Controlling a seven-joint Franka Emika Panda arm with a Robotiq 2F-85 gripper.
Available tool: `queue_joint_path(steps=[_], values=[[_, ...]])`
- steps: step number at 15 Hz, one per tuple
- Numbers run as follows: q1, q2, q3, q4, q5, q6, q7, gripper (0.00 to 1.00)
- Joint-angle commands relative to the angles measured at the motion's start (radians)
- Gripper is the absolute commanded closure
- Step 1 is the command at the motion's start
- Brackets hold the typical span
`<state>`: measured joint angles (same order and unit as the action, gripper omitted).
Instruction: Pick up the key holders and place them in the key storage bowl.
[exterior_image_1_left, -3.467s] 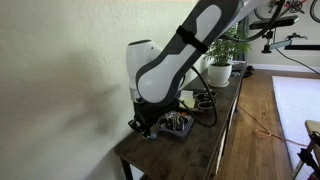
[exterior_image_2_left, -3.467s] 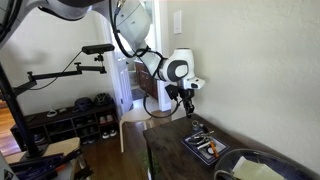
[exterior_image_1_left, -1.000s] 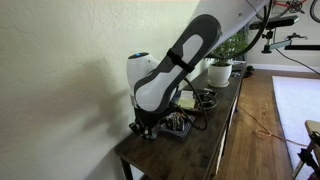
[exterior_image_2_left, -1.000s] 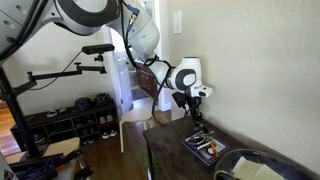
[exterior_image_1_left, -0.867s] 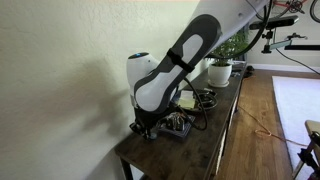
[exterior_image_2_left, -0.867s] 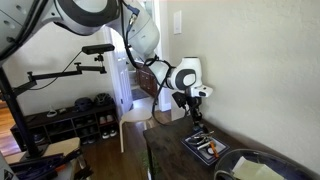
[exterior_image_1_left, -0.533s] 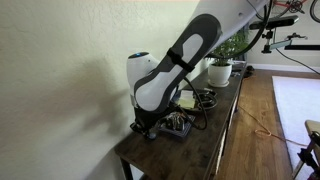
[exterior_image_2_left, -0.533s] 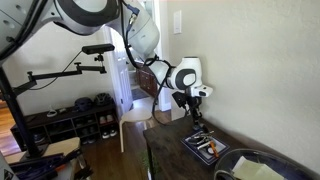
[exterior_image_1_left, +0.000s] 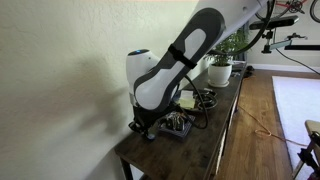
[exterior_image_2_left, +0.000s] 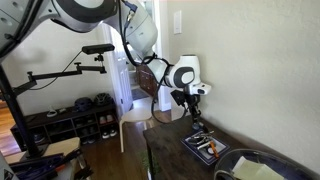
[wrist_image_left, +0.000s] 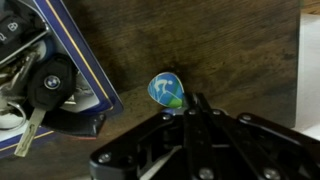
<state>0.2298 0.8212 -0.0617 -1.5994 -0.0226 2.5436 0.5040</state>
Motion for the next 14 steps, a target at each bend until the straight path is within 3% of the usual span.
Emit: queue_joint_path(steps=[1, 14], values=[[0.014, -0.116, 0.0, -0.138, 0.011, 0.054, -0.024, 0.95], [0.033, -0.332, -0.018, -0.32, -0.016, 0.109, 0.001, 0.95]])
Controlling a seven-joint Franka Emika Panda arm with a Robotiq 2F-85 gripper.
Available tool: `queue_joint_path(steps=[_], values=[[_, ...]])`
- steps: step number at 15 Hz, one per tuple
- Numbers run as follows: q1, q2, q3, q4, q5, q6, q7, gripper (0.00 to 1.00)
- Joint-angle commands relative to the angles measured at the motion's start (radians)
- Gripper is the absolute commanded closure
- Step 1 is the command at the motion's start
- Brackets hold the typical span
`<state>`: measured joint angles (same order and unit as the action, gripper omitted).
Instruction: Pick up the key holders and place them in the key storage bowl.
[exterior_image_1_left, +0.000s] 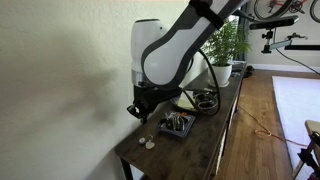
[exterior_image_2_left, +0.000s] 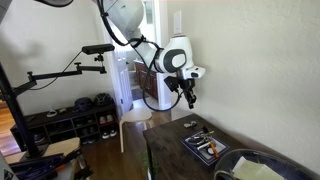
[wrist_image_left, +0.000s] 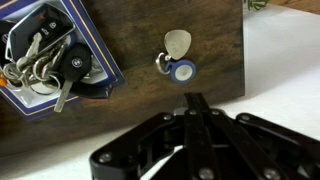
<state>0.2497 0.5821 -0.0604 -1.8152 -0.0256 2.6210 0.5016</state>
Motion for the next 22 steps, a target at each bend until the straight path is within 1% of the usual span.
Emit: queue_joint_path(steps=[1, 2, 3, 4, 5, 6, 7, 16, 18, 22], values=[[0.015, -0.105, -0.023, -0.113, -0.021, 0.029, 0.006, 0.95], [0.013, -0.115, -0.023, -0.121, -0.023, 0.025, 0.006, 0.96], [0.008, -0.123, -0.02, -0.125, -0.021, 0.02, 0.004, 0.91], [0.002, -0.126, -0.013, -0.128, -0.015, 0.015, -0.002, 0.7], [0.0, -0.124, -0.012, -0.127, -0.015, 0.013, -0.002, 0.67], [-0.004, -0.118, -0.009, -0.123, -0.011, 0.012, -0.006, 0.66], [-0.009, -0.112, -0.003, -0.119, -0.005, 0.008, -0.013, 0.61], [-0.027, -0.008, 0.009, -0.05, 0.019, -0.027, -0.031, 0.04], [-0.034, 0.019, 0.014, -0.031, 0.029, -0.031, -0.042, 0.0], [-0.037, 0.074, 0.019, 0.02, 0.042, -0.046, -0.059, 0.0]])
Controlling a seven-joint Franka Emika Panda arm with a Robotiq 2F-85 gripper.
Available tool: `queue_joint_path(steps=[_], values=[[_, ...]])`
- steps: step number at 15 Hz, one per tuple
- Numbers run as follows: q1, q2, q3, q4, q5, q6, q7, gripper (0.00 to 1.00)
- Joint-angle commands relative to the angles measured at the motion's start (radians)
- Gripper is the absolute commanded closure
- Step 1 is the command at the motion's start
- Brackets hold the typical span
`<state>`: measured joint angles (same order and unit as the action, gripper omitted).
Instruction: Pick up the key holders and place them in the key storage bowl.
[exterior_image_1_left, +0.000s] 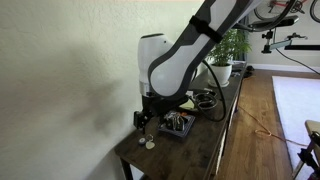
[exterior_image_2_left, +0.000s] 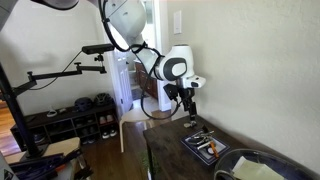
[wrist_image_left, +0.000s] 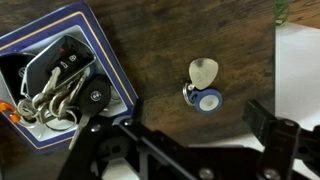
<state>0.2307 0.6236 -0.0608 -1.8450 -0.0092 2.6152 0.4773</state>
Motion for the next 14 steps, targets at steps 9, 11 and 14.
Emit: queue_joint_path(steps=[9, 11, 14], values=[[-0.037, 0.149, 0.034, 0.187, 0.041, -0.094, -0.097, 0.0], [-0.045, 0.17, 0.037, 0.214, 0.044, -0.11, -0.114, 0.01], [-0.06, 0.202, 0.051, 0.257, 0.051, -0.137, -0.144, 0.28]])
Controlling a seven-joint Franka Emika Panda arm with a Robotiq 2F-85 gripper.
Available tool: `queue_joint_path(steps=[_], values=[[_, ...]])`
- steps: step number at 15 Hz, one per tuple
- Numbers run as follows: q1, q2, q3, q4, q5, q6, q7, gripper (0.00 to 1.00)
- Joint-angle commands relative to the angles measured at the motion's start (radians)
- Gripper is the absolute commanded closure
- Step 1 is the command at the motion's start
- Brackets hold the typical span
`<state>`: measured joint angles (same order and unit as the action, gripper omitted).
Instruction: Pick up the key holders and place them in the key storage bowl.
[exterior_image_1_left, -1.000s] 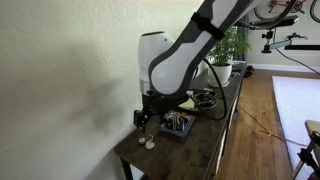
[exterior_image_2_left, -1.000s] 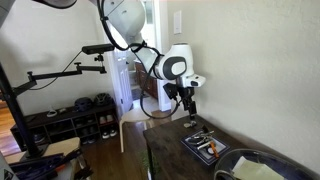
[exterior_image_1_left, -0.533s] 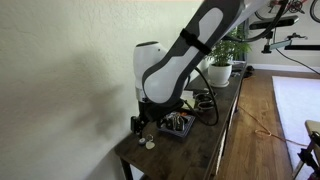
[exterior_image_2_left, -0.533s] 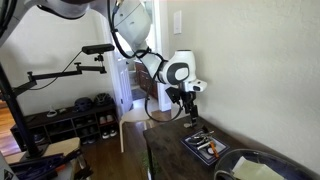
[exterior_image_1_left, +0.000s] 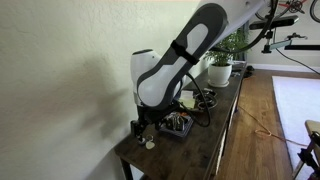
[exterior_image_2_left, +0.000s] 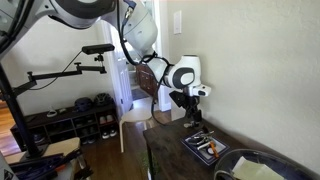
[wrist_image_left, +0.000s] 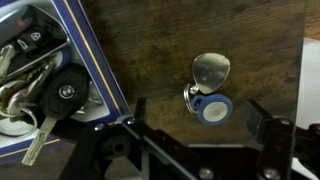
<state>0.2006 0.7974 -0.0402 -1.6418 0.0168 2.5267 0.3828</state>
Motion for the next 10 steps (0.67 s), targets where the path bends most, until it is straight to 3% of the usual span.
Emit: queue_joint_path(steps=[1, 10], values=[[-0.034, 0.038, 0.036, 0.066, 0.028, -0.056, -0.061, 0.36], [-0.044, 0.069, 0.058, 0.131, 0.035, -0.103, -0.102, 0.92]])
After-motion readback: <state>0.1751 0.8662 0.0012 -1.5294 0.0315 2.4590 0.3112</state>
